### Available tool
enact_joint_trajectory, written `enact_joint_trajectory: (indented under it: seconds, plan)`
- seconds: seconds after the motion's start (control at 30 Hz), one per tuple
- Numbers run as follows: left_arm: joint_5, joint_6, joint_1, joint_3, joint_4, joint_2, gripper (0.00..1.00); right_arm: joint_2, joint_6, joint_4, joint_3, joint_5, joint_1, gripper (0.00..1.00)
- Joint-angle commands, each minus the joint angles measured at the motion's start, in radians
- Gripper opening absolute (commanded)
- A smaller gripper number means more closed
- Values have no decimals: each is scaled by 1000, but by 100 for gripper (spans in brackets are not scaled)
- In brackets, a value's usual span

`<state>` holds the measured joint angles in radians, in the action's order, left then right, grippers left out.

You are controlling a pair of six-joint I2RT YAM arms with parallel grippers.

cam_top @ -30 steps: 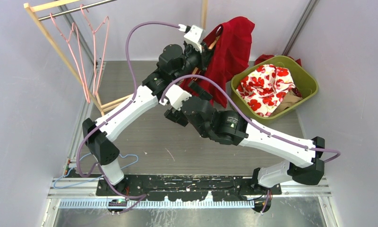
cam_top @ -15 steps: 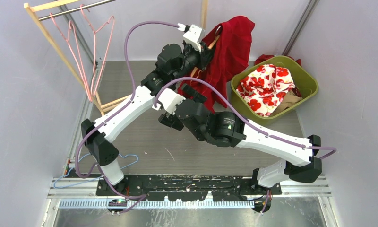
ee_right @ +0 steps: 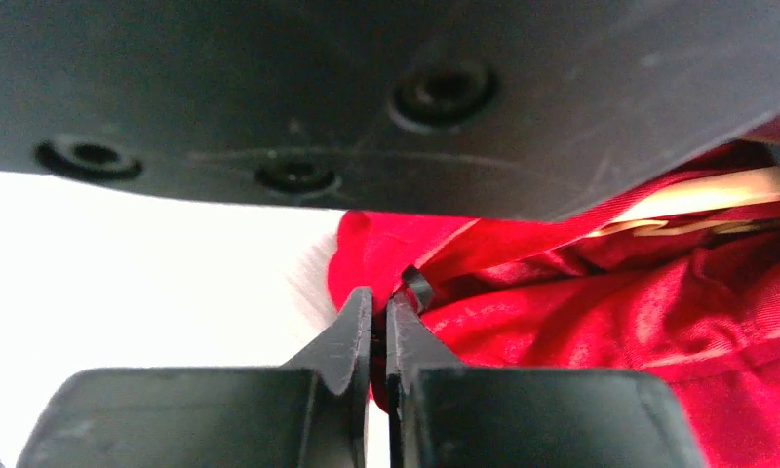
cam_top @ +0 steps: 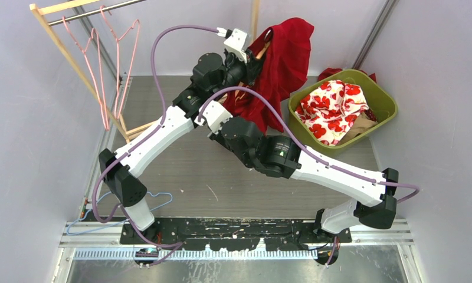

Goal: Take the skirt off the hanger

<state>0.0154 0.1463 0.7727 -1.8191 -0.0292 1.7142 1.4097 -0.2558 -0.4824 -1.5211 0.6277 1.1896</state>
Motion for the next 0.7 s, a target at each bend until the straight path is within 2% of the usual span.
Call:
enact_joint_trajectory:
  seconds: [0.0,0.13,0.37,0.67]
  plan:
    - [19,-11,23,-39,-177,-138,0,36,142,-112,-3,-50,-46,2]
    - [56,-25,23,-43,-197,-117,0,-19,247,-83,45,-124,-21,1]
    - [98,-45,-17,-179,-174,-64,0,-119,396,-16,231,-81,80,1]
    - [106,-58,-43,-232,-155,-96,0,-182,540,94,405,-72,88,1]
